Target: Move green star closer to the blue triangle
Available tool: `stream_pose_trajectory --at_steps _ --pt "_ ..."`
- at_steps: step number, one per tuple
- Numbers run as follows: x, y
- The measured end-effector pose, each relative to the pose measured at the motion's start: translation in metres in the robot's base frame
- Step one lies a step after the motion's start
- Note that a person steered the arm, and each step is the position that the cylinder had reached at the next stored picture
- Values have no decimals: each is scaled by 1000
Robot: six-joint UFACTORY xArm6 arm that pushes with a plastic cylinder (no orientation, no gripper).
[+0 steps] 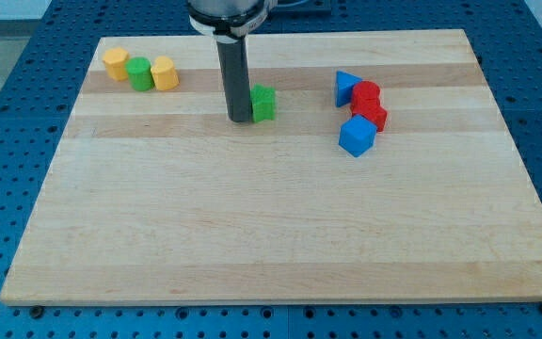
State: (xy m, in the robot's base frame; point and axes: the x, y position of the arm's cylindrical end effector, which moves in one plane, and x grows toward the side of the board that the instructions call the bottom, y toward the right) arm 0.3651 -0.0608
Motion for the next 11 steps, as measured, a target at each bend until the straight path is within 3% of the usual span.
stream_pose_trajectory --at_steps 1,11 --pt "-16 0" --pt "-35 71"
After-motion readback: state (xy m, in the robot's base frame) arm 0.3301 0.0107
